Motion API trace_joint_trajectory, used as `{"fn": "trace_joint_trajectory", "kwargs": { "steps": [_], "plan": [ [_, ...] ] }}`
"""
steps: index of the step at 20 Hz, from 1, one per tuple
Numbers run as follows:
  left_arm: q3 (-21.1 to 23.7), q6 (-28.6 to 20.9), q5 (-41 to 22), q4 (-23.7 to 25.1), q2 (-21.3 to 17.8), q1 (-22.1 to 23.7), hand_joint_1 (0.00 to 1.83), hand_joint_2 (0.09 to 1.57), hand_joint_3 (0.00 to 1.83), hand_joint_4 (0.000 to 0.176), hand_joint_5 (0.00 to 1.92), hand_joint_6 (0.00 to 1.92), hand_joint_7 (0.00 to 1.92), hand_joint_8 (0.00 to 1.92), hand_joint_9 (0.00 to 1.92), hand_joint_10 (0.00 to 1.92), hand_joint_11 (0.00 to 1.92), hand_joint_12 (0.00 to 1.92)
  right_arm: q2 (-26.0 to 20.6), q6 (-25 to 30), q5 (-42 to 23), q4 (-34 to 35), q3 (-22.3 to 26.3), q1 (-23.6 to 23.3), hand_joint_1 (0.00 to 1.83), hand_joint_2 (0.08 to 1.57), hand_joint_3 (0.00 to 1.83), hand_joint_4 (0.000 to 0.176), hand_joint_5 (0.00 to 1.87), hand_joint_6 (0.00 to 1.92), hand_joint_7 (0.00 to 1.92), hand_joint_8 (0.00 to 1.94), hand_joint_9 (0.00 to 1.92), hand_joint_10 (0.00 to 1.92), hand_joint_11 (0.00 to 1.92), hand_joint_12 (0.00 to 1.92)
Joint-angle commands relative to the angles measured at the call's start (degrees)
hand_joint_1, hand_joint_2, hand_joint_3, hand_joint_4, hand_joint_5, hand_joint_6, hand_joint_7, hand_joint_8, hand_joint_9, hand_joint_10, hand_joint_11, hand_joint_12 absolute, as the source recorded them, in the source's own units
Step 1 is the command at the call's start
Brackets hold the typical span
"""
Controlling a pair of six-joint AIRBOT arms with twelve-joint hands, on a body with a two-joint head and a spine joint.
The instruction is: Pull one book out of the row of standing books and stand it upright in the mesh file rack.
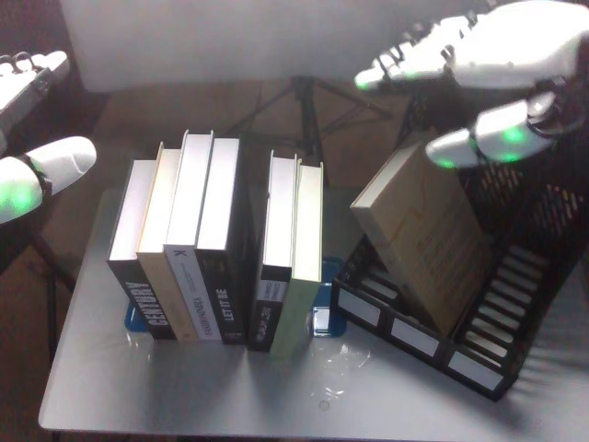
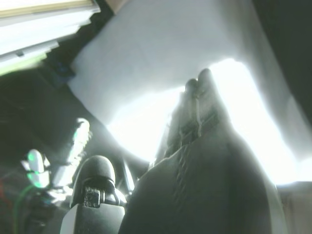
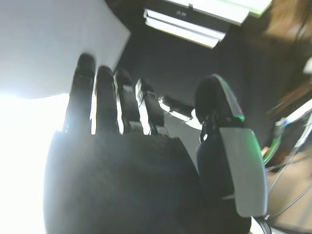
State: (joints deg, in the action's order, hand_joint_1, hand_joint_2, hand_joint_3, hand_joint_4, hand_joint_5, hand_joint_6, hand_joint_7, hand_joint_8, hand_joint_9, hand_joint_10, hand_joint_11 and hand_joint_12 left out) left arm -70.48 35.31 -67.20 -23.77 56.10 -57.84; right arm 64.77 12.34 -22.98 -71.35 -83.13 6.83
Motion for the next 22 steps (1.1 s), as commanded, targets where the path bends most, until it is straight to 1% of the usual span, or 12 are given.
{"fn": "trace_joint_trajectory", "kwargs": {
  "steps": [1, 2, 3, 4, 5, 7, 9, 11, 12, 17, 19, 22],
  "plan": [
    [-0.4, -0.7, -6.9, 0.4, 0.1, 0.6, 0.00, 1.32, 0.00, 0.030, 0.00, 0.00, 0.00, 0.00, 0.00, 0.00, 0.00, 0.00, -1.5, -1.9, -4.6, 6.9, 0.6, 0.2, 0.21, 1.33, 0.00, 0.067, 0.00, 0.00, 0.00, 0.00, 0.00, 0.10, 0.00, 1.86],
    [-0.3, -1.2, -7.3, 1.0, 0.2, 0.8, 0.00, 1.32, 0.00, 0.015, 0.00, 0.00, 0.00, 0.00, 0.00, 0.00, 0.00, 0.00, -2.5, -5.0, -6.4, 12.5, 1.5, 1.9, 0.22, 1.28, 0.00, 0.082, 0.00, 0.00, 0.00, 0.00, 0.00, 0.13, 0.00, 1.82],
    [-0.2, -1.6, -7.8, 1.4, 0.2, 0.8, 0.00, 1.32, 0.00, 0.015, 0.00, 0.00, 0.00, 0.00, 0.00, 0.00, 0.00, 0.00, -3.3, -7.2, -7.8, 16.2, 2.3, 3.0, 0.22, 1.28, 0.00, 0.082, 0.00, 0.00, 0.00, 0.00, 0.00, 0.13, 0.00, 1.82],
    [-0.1, -2.4, -8.5, 2.2, 0.1, 0.8, 0.00, 1.33, 0.01, 0.021, 0.00, 0.00, 0.00, 0.00, 0.00, 0.00, 0.00, 0.00, -4.6, -10.6, -9.8, 21.6, 3.8, 4.7, 0.26, 1.30, 0.00, 0.088, 0.00, 0.00, 0.00, 0.00, 0.00, 0.05, 0.00, 1.62],
    [-0.1, -2.9, -8.9, 2.7, 0.1, 0.9, 0.00, 1.32, 0.01, 0.029, 0.00, 0.00, 0.00, 0.00, 0.00, 0.00, 0.00, 0.00, -5.6, -13.2, -11.2, 25.2, 5.0, 5.8, 0.30, 1.33, 0.00, 0.071, 0.00, 0.00, 0.00, 0.00, 0.00, 0.04, 0.00, 1.17],
    [0.5, -3.7, -10.1, 4.7, -0.3, 1.4, 0.00, 1.32, 0.00, 0.035, 0.00, 0.00, 0.00, 0.00, 0.00, 0.00, 0.00, 0.00, -8.5, -18.2, -14.7, 32.3, 8.2, 8.5, 0.26, 1.36, 0.01, 0.067, 0.00, 0.00, 0.00, 0.00, 0.04, 0.10, 0.00, 0.67],
    [1.3, -4.0, -11.1, 6.6, -1.1, 1.7, 0.00, 1.33, 0.01, 0.032, 0.00, 0.00, 0.00, 0.00, 0.00, 0.00, 0.00, 0.00, -10.9, -21.9, -17.6, 37.2, 11.0, 11.2, 0.19, 1.43, 0.01, 0.025, 0.00, 0.00, 0.00, 0.00, 0.00, 0.19, 0.00, 0.59],
    [1.6, -4.8, -11.6, 8.2, -1.4, 1.7, 0.00, 1.32, 0.00, 0.051, 0.00, 0.00, 0.00, 0.00, 0.00, 0.00, 0.00, 0.00, -12.4, -24.2, -20.4, 41.1, 12.9, 13.7, 0.15, 1.40, 0.00, 0.026, 0.00, 0.00, 0.00, 0.00, 0.00, 0.04, 0.00, 0.30],
    [1.7, -5.0, -11.6, 9.2, -1.4, 1.9, 0.00, 1.32, 0.00, 0.031, 0.00, 0.00, 0.00, 0.00, 0.00, 0.00, 0.00, 0.00, -13.3, -26.2, -22.3, 43.8, 14.1, 15.3, 0.04, 1.48, 0.01, 0.000, 0.00, 0.00, 0.00, 0.00, 0.00, 0.00, 0.00, 0.10],
    [2.1, -5.8, -10.1, 14.3, -1.3, 3.7, 0.00, 1.32, 0.00, 0.029, 0.00, 0.00, 0.00, 0.00, 0.00, 0.00, 0.00, 0.00, -16.4, -31.6, -28.1, 51.8, 18.4, 21.9, 0.03, 1.49, 0.02, 0.000, 0.00, 0.00, 0.00, 0.00, 0.00, 0.00, 0.00, 0.10],
    [2.2, -6.2, -10.2, 14.7, -1.3, 3.7, 0.00, 1.30, 0.00, 0.030, 0.00, 0.00, 0.00, 0.00, 0.00, 0.00, 0.00, 0.00, -16.4, -31.6, -28.4, 52.5, 18.5, 22.7, 0.16, 1.39, 0.00, 0.000, 0.00, 0.00, 0.00, 0.00, 0.00, 0.00, 0.00, 0.02],
    [2.4, -6.5, -10.1, 15.2, -1.4, 3.7, 0.00, 1.30, 0.00, 0.000, 0.00, 0.00, 0.00, 0.00, 0.00, 0.00, 0.00, 0.00, -16.4, -31.6, -28.9, 52.9, 19.0, 23.2, 0.17, 1.35, 0.00, 0.000, 0.00, 0.00, 0.00, 0.00, 0.00, 0.00, 0.00, 0.00]
  ]
}}
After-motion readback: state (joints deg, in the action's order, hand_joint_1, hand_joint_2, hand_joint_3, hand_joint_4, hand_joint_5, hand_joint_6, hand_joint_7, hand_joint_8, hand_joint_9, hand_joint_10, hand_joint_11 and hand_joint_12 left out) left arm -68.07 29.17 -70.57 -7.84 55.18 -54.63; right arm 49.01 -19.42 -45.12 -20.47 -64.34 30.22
